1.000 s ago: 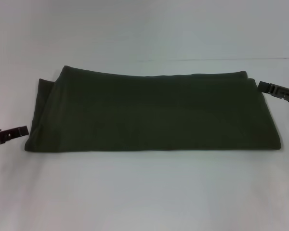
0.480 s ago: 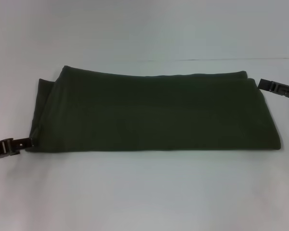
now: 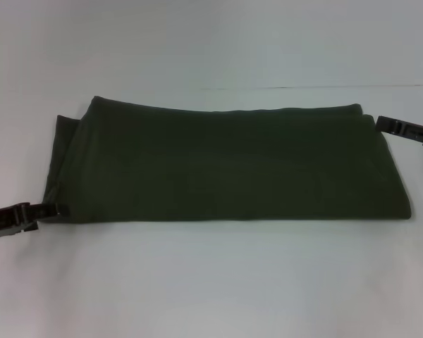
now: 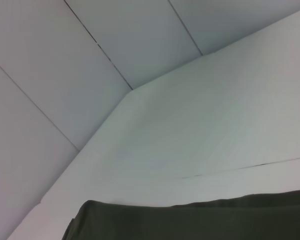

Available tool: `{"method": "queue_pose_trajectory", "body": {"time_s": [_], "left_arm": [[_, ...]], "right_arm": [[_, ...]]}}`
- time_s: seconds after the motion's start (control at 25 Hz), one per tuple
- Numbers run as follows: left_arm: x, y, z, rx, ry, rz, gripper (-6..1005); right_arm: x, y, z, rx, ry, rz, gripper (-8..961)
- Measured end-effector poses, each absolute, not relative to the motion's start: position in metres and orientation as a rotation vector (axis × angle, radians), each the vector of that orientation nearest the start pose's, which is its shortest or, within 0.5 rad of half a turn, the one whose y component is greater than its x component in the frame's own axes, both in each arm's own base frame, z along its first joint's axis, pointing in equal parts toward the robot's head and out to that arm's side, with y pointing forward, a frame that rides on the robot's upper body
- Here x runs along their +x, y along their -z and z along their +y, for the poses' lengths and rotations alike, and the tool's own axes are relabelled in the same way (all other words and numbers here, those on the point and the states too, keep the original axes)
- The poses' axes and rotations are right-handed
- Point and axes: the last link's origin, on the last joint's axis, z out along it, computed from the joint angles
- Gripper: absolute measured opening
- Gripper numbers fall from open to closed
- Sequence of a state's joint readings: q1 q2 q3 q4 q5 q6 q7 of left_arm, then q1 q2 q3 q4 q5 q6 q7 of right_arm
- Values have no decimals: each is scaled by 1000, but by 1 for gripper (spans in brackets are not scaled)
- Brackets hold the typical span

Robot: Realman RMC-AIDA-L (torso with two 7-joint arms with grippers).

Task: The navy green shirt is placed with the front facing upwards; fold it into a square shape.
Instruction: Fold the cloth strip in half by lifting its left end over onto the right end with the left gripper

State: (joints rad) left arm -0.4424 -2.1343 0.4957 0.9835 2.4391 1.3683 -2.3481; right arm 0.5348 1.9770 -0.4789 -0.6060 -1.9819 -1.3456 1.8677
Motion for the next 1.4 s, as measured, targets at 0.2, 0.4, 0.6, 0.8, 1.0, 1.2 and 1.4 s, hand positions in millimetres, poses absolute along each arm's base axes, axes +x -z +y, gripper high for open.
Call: {"method": "queue_pose_trajectory", "body": {"time_s": [0.2,0.4,0.6,0.8,1.0,1.2,1.4], "left_arm": [[-338,-49,326,-1937,341,-1759,858],[-336,-49,331,-1934,317,-1767,858],[-336,-49,336,-1927,280,-1761,857],[-337,-49,341,-1913,272,-1750,856],[-338,-49,343,-1910,269,-1748,856],[-337,-49,342,-1915,267,-1759,855],[-336,-52,340,-1915,242,-1769,855]], "right_arm": [[313,-71,369,-2138,-818,1304,908],[313,-73,369,-2129,-826,1302,908],[313,-74,370,-2123,-830,1299,907],[313,-75,370,-2119,-834,1305,907],[314,-75,370,-2110,-839,1310,907],[315,-76,369,-2103,-844,1313,907],[316,-77,369,-2101,-844,1312,907]]}}
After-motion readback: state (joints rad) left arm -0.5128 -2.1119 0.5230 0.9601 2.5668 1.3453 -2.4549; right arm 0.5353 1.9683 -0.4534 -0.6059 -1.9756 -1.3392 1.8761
